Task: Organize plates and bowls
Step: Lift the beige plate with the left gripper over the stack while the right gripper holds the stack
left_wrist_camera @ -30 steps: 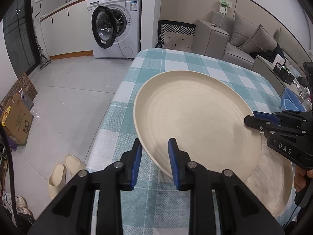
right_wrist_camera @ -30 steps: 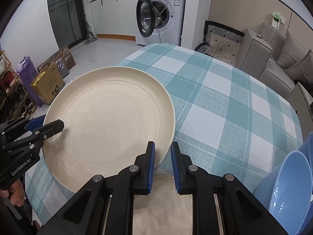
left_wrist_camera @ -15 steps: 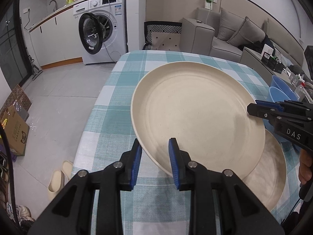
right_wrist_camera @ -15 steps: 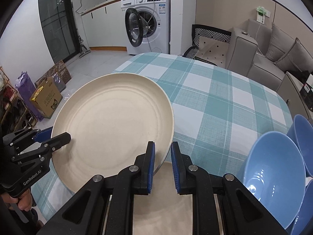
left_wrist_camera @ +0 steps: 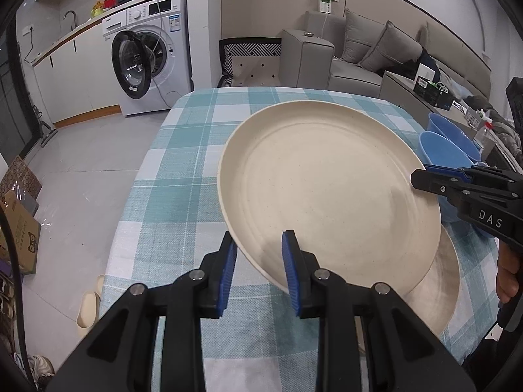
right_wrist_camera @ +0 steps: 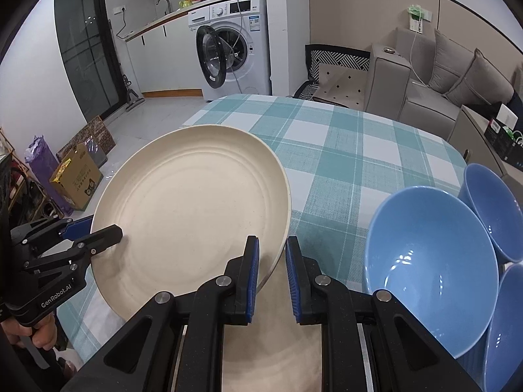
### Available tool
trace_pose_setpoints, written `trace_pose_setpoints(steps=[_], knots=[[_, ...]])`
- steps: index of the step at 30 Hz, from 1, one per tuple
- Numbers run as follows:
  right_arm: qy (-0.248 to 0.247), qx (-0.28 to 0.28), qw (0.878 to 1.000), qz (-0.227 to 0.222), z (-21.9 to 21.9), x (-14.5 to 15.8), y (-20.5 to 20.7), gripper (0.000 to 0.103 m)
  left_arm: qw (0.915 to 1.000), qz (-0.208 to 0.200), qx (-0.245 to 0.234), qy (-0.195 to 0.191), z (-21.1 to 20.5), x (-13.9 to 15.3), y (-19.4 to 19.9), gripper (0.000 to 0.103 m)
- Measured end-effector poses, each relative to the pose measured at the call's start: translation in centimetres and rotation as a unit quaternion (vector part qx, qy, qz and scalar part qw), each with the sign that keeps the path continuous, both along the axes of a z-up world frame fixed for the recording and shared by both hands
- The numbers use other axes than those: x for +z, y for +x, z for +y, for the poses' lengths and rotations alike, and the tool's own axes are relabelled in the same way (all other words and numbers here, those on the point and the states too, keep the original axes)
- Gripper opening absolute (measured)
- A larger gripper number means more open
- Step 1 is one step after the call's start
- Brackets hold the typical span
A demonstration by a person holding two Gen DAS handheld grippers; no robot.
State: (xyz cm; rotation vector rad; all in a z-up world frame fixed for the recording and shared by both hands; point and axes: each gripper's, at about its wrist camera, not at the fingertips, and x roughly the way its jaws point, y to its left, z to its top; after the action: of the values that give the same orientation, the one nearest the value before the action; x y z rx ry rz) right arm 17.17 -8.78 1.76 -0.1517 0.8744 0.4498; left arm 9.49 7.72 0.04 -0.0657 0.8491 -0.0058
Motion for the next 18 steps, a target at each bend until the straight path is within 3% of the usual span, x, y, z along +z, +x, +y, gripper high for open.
trace_pose_setpoints(steps=[18], knots=[[0.015,-0.029,0.999,0.001,-5.2,-0.3,-3.3,0.017,0.9989,0.008,-0.041,0.019,-4.3,-0.5,-1.1,0.027]])
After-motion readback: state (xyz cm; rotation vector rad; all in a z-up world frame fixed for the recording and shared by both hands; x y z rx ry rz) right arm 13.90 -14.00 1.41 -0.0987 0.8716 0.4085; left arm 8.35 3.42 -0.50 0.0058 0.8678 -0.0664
